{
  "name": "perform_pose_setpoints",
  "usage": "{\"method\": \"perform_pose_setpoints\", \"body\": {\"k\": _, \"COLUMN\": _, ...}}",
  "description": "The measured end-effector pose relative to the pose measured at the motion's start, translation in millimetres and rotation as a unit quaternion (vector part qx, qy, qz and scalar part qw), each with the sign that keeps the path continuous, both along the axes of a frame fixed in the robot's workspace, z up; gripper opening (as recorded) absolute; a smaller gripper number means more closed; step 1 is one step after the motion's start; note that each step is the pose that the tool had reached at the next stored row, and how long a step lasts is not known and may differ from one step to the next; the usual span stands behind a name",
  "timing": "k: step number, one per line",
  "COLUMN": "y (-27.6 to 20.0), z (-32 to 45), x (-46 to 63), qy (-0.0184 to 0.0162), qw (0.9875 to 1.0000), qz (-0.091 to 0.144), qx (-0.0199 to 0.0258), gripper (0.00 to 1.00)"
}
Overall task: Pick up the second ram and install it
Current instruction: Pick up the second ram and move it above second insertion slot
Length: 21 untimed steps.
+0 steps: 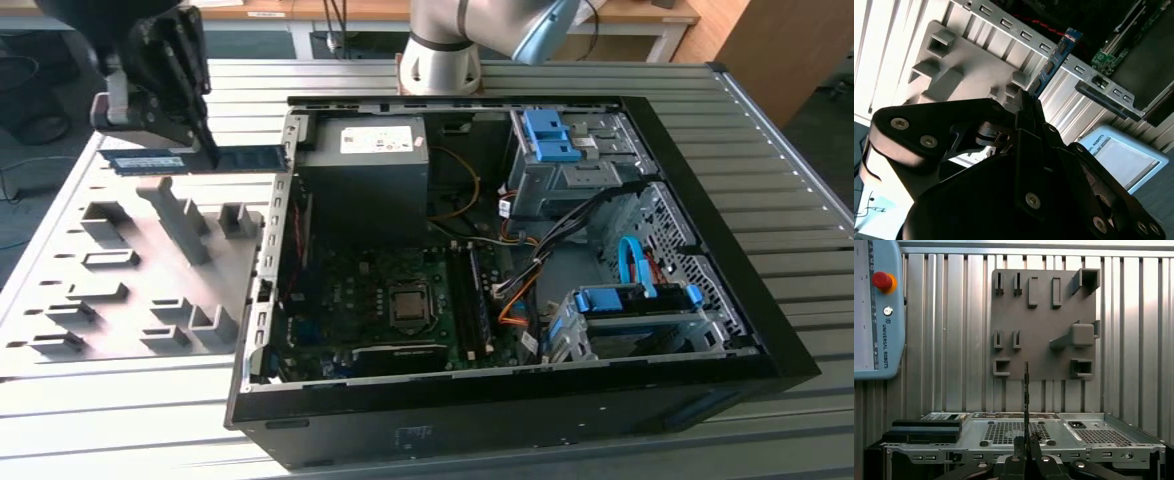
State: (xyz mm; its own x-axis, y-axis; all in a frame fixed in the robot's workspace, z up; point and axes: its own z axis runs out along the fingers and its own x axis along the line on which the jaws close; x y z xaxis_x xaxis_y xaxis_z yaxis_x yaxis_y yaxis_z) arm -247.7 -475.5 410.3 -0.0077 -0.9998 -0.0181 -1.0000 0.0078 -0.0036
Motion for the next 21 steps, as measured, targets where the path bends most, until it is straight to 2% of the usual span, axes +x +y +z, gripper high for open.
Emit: {"method": "perform_pose_setpoints", "body": {"k": 21, "y": 0.0, "z": -0.3, "x": 52.0, "qy": 0.0002, "qw": 1.0, "qz": 0.0, "qx": 0.0, "gripper": 0.14}}
